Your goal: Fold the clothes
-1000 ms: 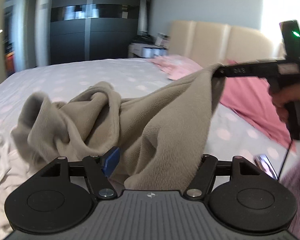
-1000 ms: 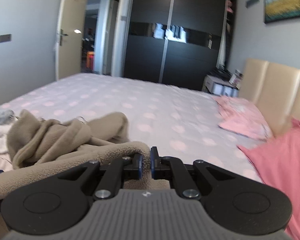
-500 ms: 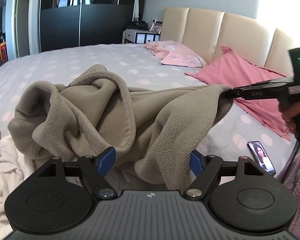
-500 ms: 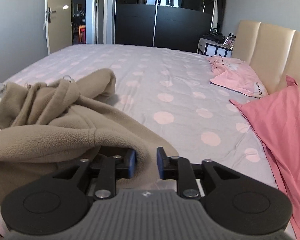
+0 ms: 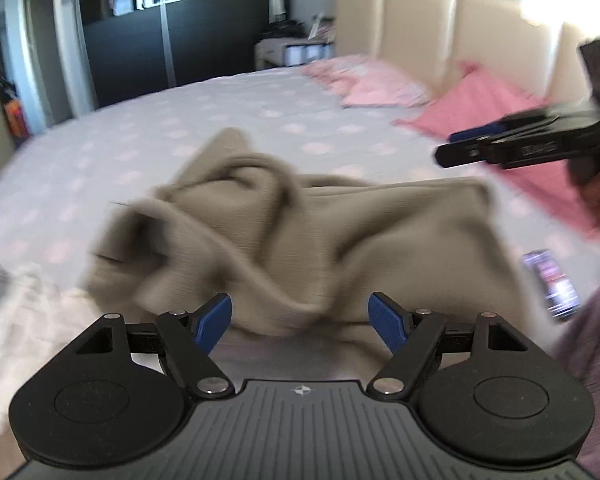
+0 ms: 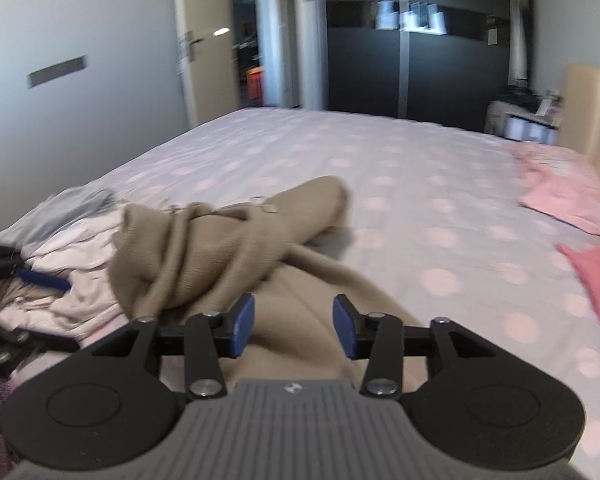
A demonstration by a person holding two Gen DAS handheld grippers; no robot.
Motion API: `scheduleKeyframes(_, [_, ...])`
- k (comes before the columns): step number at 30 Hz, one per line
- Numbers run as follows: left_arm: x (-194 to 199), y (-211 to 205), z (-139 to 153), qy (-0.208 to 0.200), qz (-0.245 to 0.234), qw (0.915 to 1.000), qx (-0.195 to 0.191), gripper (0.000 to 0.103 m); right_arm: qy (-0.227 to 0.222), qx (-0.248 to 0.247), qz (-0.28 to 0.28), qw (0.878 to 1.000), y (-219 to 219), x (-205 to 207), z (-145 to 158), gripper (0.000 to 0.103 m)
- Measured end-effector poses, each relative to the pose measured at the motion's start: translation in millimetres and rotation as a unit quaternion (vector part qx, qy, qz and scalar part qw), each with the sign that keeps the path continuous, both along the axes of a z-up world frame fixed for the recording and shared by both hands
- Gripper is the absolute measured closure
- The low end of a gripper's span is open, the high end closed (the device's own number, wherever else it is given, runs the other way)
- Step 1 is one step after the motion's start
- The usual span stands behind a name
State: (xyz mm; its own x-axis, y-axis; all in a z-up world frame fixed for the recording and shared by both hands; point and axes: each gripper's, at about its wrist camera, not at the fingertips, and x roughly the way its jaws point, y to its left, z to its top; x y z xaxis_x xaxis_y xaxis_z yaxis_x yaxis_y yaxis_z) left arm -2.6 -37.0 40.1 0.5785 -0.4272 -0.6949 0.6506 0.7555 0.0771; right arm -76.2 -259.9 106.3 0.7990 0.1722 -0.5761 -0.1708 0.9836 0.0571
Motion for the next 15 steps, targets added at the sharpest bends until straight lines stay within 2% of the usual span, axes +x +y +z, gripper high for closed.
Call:
scheduleKeyframes(2, [16.1,5.8,-0.8,-0.020,0.017,0.9992,0.029,0.028,0.010,-0.007,0.022,1.000,15.6,20.2,-5.6,0.045])
scheduleKeyframes(4, [35.5,12.3,-5.9,-0.026,0.036,0.9984,0.036,0.028,0.023,-0.011,0.038,0.999,29.3,40.5,-14.9,0.044])
scheduleKeyframes(6, [54.4,18.1,-15.0,-0.021,0.051,0.9982,0.025,0.028,0.043,-0.003,0.039,0.998,36.6,59.4,-30.2,0.043])
scheduleKeyframes(10, [81.9,17.5,-43.5,0.019,0.060,0.9980,-0.005,0.031,0.080,0.010,0.041,0.996,49.8,96.2,-59.5,0.043])
scheduleKeyframes(11, [87.7,14.5,-50.7,0.026,0.062,0.9977,-0.001,0.034,0.085,0.011,0.038,0.996,50.6,103.7,-64.8,0.043])
scheduleKeyframes(13, [96.5,11.2,-61.5,0.037,0.067,0.9971,0.006,0.047,0.091,0.012,0.029,0.995,51.9,116.5,-74.9,0.045])
scheduleKeyframes(15, [102.3,9.8,-66.6,0.040,0.070,0.9968,0.005,0.058,0.096,0.025,0.022,0.995,48.5,126.4,-82.8,0.053])
